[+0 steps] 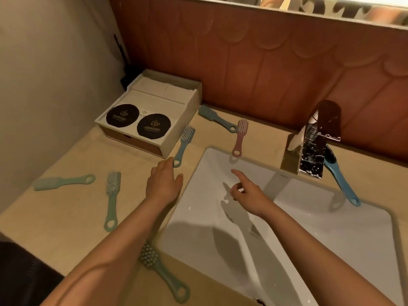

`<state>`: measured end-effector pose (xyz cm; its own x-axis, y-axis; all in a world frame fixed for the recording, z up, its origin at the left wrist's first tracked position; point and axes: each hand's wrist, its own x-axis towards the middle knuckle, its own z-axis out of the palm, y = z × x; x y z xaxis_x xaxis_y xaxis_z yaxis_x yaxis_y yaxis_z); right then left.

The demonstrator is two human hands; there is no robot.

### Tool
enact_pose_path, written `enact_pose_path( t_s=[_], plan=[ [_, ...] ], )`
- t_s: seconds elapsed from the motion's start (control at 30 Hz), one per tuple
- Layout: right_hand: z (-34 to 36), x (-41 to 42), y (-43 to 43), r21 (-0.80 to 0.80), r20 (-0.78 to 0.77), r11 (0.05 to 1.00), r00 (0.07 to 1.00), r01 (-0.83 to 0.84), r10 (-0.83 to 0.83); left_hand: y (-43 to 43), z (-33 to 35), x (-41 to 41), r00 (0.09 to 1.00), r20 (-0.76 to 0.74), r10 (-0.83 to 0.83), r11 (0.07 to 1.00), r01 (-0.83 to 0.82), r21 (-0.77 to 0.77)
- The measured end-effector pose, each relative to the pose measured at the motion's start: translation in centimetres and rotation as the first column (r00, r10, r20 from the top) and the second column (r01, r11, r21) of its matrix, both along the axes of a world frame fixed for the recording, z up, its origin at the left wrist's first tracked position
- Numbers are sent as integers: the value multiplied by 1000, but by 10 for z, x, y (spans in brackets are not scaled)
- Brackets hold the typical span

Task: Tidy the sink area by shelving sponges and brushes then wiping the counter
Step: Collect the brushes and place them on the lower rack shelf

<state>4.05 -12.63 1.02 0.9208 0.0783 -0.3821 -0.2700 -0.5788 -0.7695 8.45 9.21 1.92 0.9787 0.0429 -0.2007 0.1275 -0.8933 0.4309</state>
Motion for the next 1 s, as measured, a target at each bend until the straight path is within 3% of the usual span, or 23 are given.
enact_pose_path(
  t_s=[0.13,0.33,0.6,0.7,0.8,0.9,1.0],
  plan=[
    [3,23,5,70,-10,991,994,110,-110,-6,-8,12,1000,14,17,984,-19,175],
    [-9,46,5,27,-22,988,988,152,-151,-7,-13,23,996,60,-65,949,43,312],
    [-17,43,13,120,167,940,927,320,-337,-4,-16,30,991,125,-54,951,13,309],
    [-16,39,17,247,132,819,820,517,-557,-9,-18,34,993,114,-8,953,-27,303],
    [-14,35,22,395,-13,594,651,701,-759,-15,-19,38,996,92,-15,940,-17,340],
    [-9,28,24,489,-143,407,531,771,-835,-18,-16,39,998,62,-24,931,-1,366],
    [-3,17,24,549,-295,297,513,781,-806,-19,-10,40,1000,-3,-15,945,15,327]
  ],
)
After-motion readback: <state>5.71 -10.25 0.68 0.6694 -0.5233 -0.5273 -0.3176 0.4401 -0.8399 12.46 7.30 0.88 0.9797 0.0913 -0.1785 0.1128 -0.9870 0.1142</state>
